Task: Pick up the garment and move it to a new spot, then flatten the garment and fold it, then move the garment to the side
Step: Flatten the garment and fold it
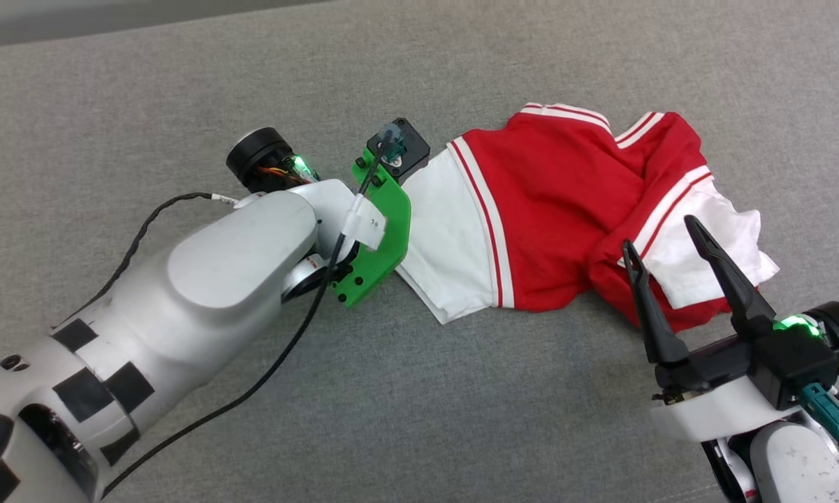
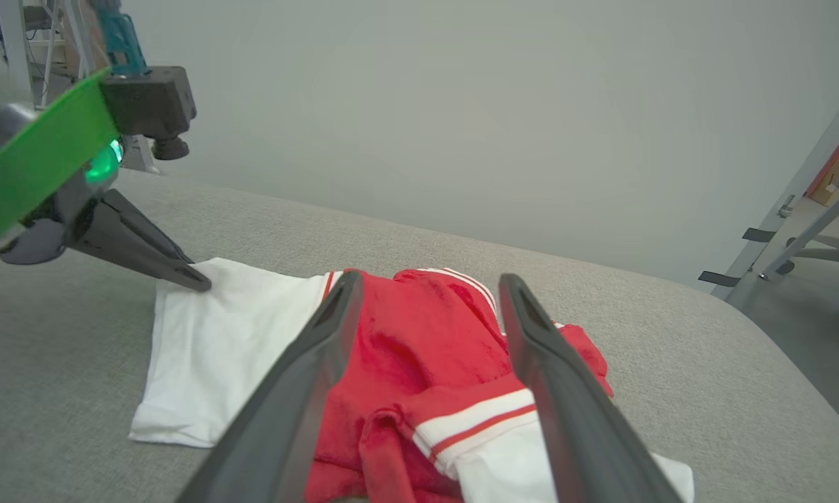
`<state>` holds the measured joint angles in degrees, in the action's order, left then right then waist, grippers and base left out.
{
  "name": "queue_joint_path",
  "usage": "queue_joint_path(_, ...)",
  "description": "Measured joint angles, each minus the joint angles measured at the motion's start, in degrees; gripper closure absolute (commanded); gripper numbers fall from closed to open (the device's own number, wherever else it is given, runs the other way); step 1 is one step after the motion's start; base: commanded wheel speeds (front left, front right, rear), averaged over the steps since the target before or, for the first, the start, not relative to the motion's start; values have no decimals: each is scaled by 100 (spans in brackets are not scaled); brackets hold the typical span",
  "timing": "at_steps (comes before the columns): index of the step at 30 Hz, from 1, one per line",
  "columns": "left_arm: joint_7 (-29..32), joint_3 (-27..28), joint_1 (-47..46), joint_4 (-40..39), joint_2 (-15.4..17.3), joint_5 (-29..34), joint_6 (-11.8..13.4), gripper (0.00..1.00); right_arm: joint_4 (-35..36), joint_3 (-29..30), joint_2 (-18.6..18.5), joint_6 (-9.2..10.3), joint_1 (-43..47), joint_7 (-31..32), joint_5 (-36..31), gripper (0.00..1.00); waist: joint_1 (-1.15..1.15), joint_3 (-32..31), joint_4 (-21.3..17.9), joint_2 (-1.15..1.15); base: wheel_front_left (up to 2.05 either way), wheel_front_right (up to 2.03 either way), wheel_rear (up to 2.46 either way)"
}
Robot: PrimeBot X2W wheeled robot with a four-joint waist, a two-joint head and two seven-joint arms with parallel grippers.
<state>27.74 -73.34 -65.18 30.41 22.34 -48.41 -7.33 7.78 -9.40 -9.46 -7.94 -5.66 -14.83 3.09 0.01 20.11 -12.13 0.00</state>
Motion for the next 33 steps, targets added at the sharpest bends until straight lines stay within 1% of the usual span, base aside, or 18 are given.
queue_joint_path(3, -177, -8, -9, -148, 286, -177, -1, 100, 0, 83, -10, 0, 135, 0, -21, 0, 0, -125, 120, 0, 0, 0, 0)
queue_joint_path(5, -248, -11, -13, -110, 581, -364, -1, 100, 1, 87, -13, 0, 211, 0, -34, 0, 0, -206, 211, 0, 0, 0, 0)
queue_joint_path(8, -257, -9, -12, 55, 1026, -524, -1, 100, 1, 78, -13, 0, 220, 0, -35, 0, 0, -308, 314, 0, 0, 0, 0)
queue_joint_path(12, -308, 40, 1, 399, 1430, -818, -1, 100, -1, 80, -29, 0, 222, 0, -34, 0, 0, -399, 413, 0, 0, 0, 0)
queue_joint_path(15, -352, 112, 105, 743, 1597, -991, -1, 100, -8, 81, -51, 0, 229, 0, -35, 0, 0, -426, 439, 0, 0, 0, 0)
queue_joint_path(17, -367, 124, 245, 989, 1635, -1116, -1, 100, -24, 80, -64, 0, 235, 0, -35, 0, 0, -426, 433, 0, 0, 0, 0)
queue_joint_path(21, -382, 130, 555, 1479, 1631, -1265, -1, 100, -66, 78, -107, 0, 241, 0, -41, 0, 0, -415, 395, 0, 0, 0, 0)
queue_joint_path(24, -556, 131, 705, 1756, 1577, -1371, -1, 100, -91, 79, -137, 0, 247, 0, -41, 0, 0, -414, 371, 0, 0, 0, 0)
queue_joint_path(25, -688, 141, 722, 1823, 1529, -1377, -1, 84, -93, 92, -144, 0, 254, 0, -41, 0, 0, -425, 374, 0, 0, 0, 0)
queue_joint_path(26, -884, 151, 730, 1893, 1478, -1366, -1, 0, -97, 111, -148, 0, 266, 0, -41, 0, 0, -441, 382, 0, 0, 0, 0)
queue_joint_path(27, -1049, 152, 732, 1939, 1432, -1357, -1, 0, -100, 131, -155, 0, 281, 0, -41, 0, 0, -459, 390, 0, 0, 0, 0)
queue_joint_path(30, -1805, 187, 733, 2047, 1285, -1129, 3, 0, -89, 219, -164, 0, 325, 0, -34, 0, 0, -553, 427, 0, 0, 0, 0)
queue_joint_path(31, -2149, 248, 735, 2062, 1238, -1092, 31, 0, -81, 270, -177, 0, 331, 0, -29, 0, 0, -594, 445, 0, 0, 0, 0)
queue_joint_path(33, -2831, 318, 737, 2052, 1171, -975, 163, 0, -44, 390, -201, 0, 336, 0, 31, 0, 0, -681, 491, 0, 0, 0, 0)
